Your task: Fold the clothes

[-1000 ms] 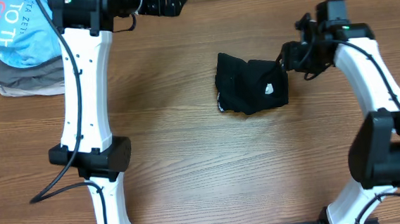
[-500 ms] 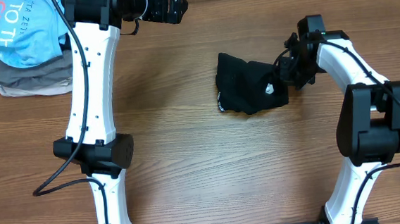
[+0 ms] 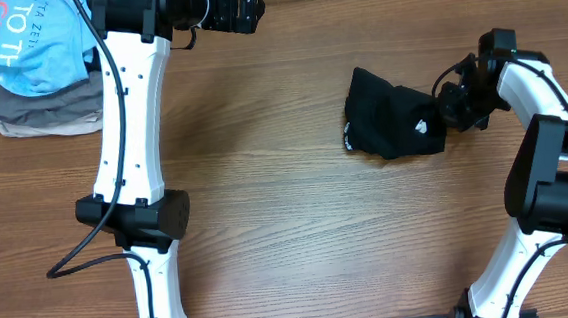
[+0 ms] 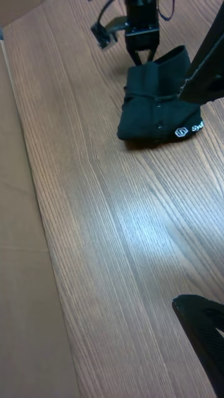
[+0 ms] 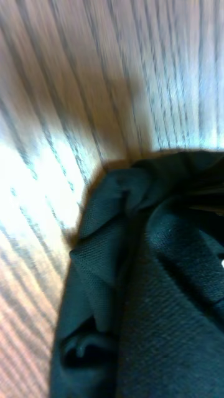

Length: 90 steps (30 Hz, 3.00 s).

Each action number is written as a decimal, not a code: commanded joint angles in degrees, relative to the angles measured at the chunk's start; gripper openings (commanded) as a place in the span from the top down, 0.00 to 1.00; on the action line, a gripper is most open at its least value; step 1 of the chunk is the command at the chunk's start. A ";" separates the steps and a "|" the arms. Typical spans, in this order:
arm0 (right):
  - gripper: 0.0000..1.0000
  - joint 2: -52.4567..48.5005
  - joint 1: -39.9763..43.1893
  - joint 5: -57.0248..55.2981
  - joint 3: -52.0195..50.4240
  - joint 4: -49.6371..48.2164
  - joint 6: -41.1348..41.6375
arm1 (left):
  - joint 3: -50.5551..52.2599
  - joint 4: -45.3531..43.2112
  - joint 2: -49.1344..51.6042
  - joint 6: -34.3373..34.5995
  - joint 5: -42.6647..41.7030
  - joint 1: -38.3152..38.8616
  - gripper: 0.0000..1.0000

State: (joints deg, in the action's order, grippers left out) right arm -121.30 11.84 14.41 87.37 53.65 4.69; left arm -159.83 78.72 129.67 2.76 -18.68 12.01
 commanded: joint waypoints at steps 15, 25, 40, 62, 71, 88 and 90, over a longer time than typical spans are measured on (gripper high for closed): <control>0.96 1.66 -24.94 8.04 -9.27 -12.83 7.80 | 0.35 2.32 0.35 -1.53 6.99 0.33 0.00; 0.39 1.81 -28.39 9.03 13.77 0.92 9.53 | 0.35 6.14 0.35 -1.51 6.75 0.35 0.00; 0.00 1.79 -3.61 6.69 25.83 15.72 4.74 | 17.81 18.10 -0.50 0.92 7.30 14.99 0.00; 0.00 1.79 1.51 6.64 25.83 18.91 2.32 | 44.26 -10.14 5.31 11.87 14.78 26.25 0.00; 0.00 1.79 1.40 6.64 25.83 19.06 2.32 | 43.25 -5.68 8.59 4.61 22.03 24.46 0.00; 0.00 1.79 1.40 5.99 25.83 18.67 2.32 | 43.50 -3.72 13.18 2.60 28.26 12.98 0.13; 0.00 1.79 1.40 5.99 25.83 18.64 2.32 | 43.52 -4.33 14.12 2.60 25.92 12.31 0.25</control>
State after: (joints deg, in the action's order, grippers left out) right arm -120.29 13.45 20.73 112.81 72.62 7.44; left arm -116.84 75.37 139.33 5.72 11.03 25.30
